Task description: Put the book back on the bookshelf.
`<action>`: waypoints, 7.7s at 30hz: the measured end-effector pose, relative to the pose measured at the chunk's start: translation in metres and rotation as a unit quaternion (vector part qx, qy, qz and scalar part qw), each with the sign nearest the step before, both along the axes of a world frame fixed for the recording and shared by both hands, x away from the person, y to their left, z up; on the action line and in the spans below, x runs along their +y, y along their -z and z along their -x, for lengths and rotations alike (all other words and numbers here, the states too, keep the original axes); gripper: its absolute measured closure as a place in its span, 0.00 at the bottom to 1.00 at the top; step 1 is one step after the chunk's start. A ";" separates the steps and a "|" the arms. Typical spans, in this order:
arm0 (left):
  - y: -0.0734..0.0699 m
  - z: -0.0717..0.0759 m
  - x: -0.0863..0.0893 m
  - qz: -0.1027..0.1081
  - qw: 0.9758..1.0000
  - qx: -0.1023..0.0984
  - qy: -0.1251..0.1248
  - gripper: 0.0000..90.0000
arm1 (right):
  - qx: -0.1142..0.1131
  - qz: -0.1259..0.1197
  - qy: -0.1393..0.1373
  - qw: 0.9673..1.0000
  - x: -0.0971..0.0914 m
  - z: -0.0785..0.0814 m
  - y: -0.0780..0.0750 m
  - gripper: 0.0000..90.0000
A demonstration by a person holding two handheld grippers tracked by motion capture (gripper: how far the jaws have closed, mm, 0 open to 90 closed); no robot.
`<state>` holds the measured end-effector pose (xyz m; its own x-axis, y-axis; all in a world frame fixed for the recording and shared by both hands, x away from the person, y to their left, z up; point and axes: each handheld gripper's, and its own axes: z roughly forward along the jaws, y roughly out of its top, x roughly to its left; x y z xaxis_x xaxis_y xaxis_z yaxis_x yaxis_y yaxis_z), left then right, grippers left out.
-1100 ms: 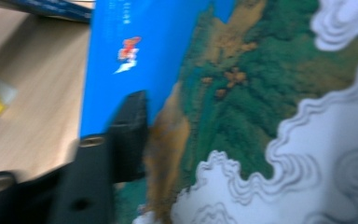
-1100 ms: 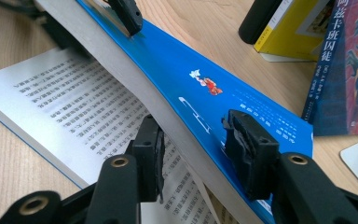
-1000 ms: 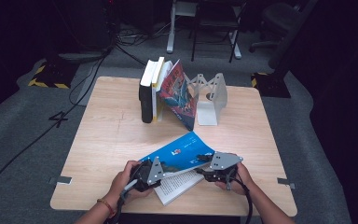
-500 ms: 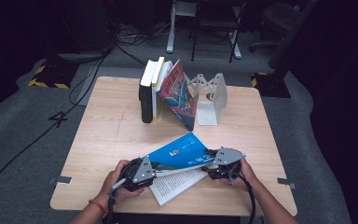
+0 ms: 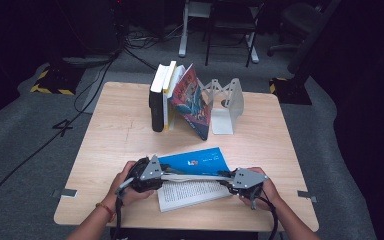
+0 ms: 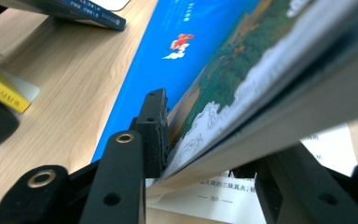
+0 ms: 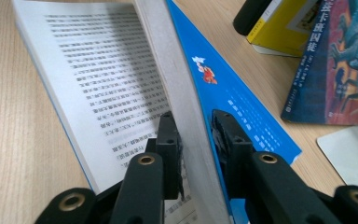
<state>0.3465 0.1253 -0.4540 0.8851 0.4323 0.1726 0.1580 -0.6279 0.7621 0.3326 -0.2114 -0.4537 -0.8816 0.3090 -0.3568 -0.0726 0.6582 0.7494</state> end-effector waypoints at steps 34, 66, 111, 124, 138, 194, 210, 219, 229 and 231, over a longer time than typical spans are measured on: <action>-0.007 0.008 -0.012 -0.032 0.999 0.014 0.034 0.79 | 0.050 -0.013 0.047 0.998 -0.014 -0.019 0.003 0.65; 0.002 0.020 -0.064 -0.084 0.992 0.018 -0.092 0.54 | -0.005 0.029 0.044 0.999 0.018 0.001 -0.011 0.77; 0.000 0.009 -0.045 -0.045 0.995 0.050 -0.069 0.79 | 0.026 -0.051 0.078 0.995 -0.001 -0.027 -0.005 0.52; -0.007 0.019 -0.058 -0.059 0.996 0.043 -0.051 0.66 | 0.011 -0.019 0.059 0.998 0.010 -0.019 -0.004 0.66; -0.008 0.036 -0.084 -0.084 0.995 -0.006 -0.047 0.72 | -0.003 0.022 0.018 1.000 0.055 0.009 -0.001 0.75; -0.061 0.030 -0.029 0.051 0.998 0.039 -0.018 0.88 | 0.085 -0.140 0.101 0.981 0.008 -0.031 0.007 0.54; -0.066 0.038 -0.004 0.063 0.998 0.017 0.001 0.86 | 0.078 -0.176 0.051 0.980 0.030 -0.028 -0.027 0.61; -0.073 0.024 -0.021 0.072 0.996 0.028 0.035 0.87 | 0.077 -0.193 0.064 0.976 0.018 -0.026 -0.030 0.63; -0.084 0.017 -0.053 0.136 0.988 0.010 0.072 0.87 | 0.033 -0.229 0.087 0.969 -0.018 -0.024 -0.061 0.63; -0.085 0.017 -0.056 0.147 0.986 0.005 0.074 0.87 | 0.026 -0.231 0.089 0.969 -0.021 -0.024 -0.068 0.63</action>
<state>0.3291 0.0688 -0.3687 0.9432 0.3283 0.0504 0.0890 -0.3958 0.9140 0.3563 -0.2323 -0.3857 -0.8123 0.5744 -0.1016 0.0564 0.2507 0.9664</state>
